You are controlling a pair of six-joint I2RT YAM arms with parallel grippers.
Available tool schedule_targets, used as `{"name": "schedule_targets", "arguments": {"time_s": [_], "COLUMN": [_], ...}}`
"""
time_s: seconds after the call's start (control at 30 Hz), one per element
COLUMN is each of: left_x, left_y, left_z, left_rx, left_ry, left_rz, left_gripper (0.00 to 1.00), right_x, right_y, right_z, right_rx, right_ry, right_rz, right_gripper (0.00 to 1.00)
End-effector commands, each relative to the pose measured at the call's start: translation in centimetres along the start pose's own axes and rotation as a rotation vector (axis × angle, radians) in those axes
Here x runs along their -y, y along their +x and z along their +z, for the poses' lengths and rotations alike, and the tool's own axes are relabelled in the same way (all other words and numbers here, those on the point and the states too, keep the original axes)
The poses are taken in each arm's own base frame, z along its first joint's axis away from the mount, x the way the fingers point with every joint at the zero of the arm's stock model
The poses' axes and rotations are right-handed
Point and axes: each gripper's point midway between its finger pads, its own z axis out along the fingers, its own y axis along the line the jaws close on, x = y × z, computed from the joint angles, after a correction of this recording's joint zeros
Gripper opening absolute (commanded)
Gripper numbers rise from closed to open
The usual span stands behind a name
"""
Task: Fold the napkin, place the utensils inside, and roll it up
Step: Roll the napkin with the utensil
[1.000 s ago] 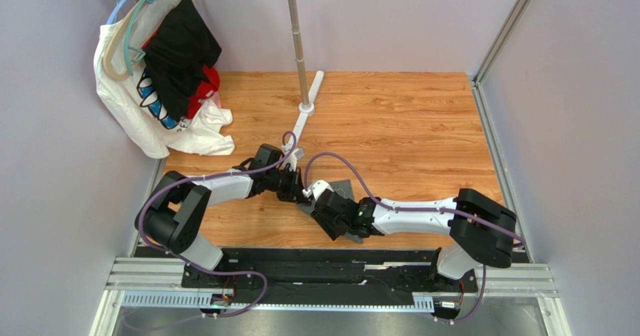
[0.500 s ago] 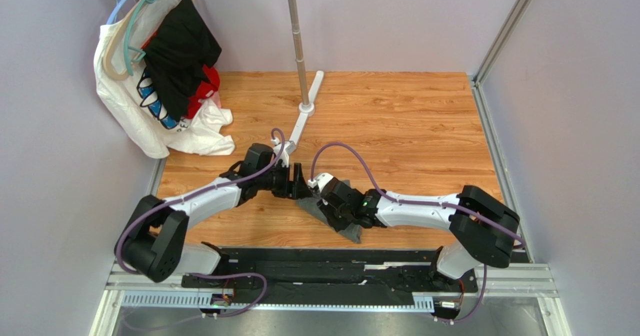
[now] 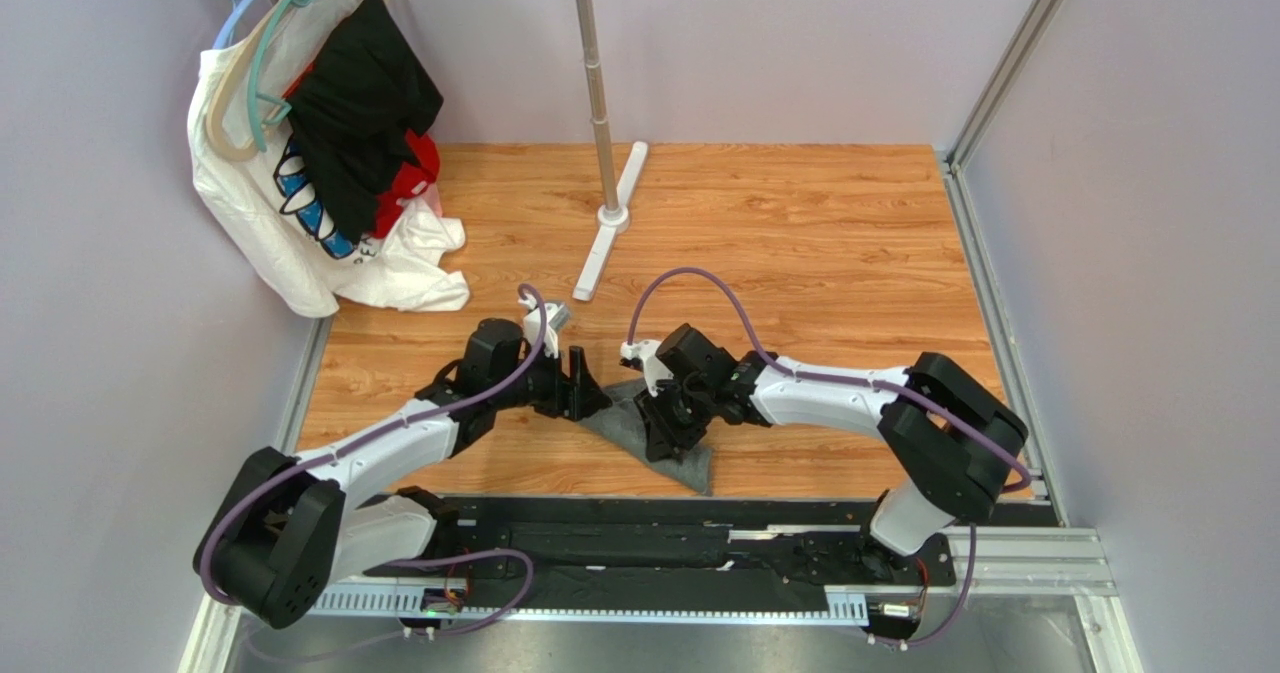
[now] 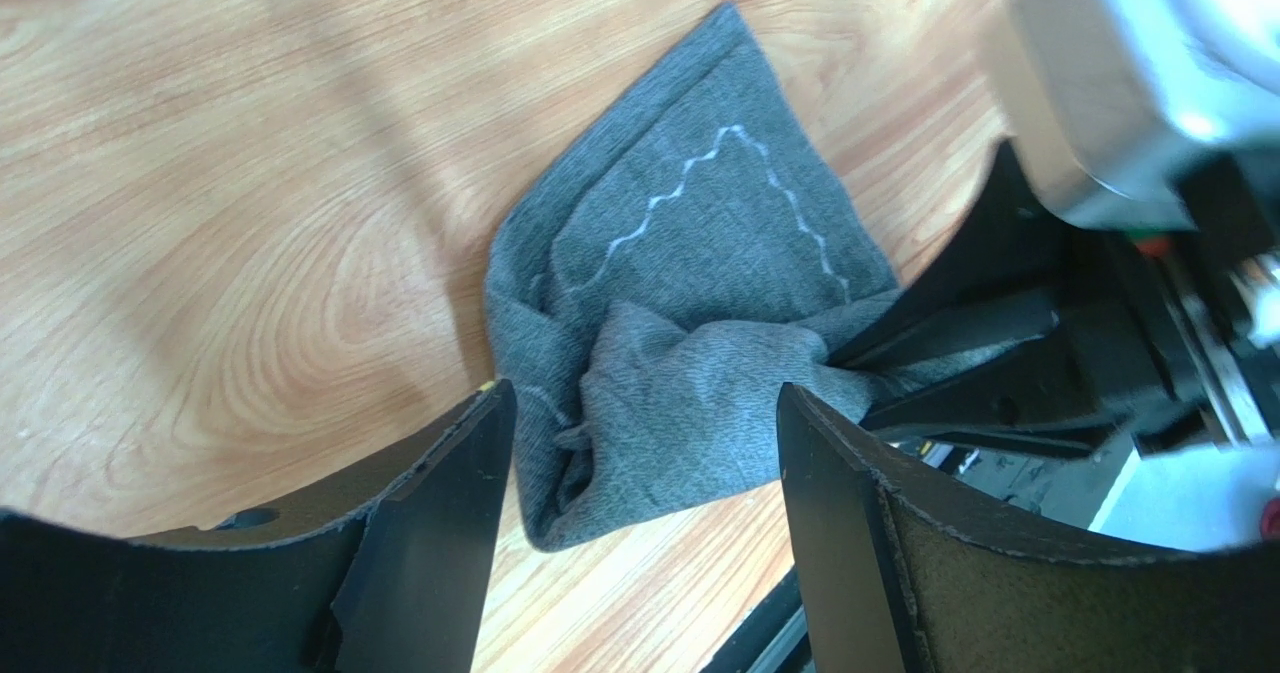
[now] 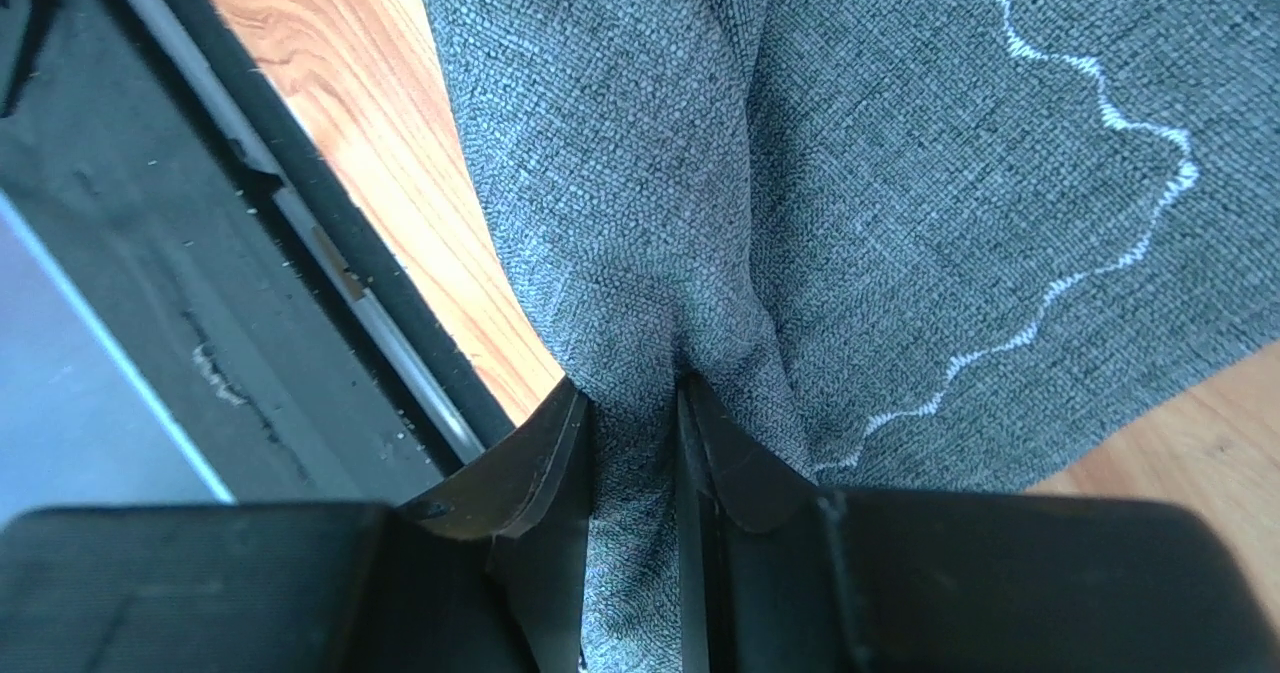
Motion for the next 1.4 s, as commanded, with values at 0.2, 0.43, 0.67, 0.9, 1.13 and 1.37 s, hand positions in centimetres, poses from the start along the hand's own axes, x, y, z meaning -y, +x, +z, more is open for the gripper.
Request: {"name": "schedule_targets", "arguments": {"time_s": [0.2,0.43,0.67,0.9,1.13,1.37], "left_x": [1.3,1.3,0.8,0.6,-0.9,-1.1], "left_y": [-0.7,-0.1,0.7,0.2,0.4,1.6], "left_z": [-0.3,-0.2,0.7,1.6,1.6,2.0], "left_rx": [0.076,0.069,0.038,0.024,-0.055,-0.145], "left_ry": [0.087,0.103,0.106,0.096,-0.012,-0.006], "left_rz": [0.063,0.061,0.041,0.015,0.009,0.001], "left_gripper": [0.7,0.7,0.64,0.21,0.0,0.0], "right_x": [-0.2,0.6,1.2,1.4,1.2,1.6], "right_y": [1.9,1.5,1.1,1.1,0.2,-0.9], "right_z": [0.1,0.5,0.6,0.8,-0.2,-2.6], "right_rx": [-0.161,-0.181,-0.176,-0.182,-0.139,-0.052], "right_ry": [-0.177,-0.238,-0.269,-0.277,-0.246,-0.136], "right_rz": [0.081,0.141,0.162,0.17,0.18,0.17], "right_gripper": [0.0,0.0,0.0,0.0,0.37,0.55]}}
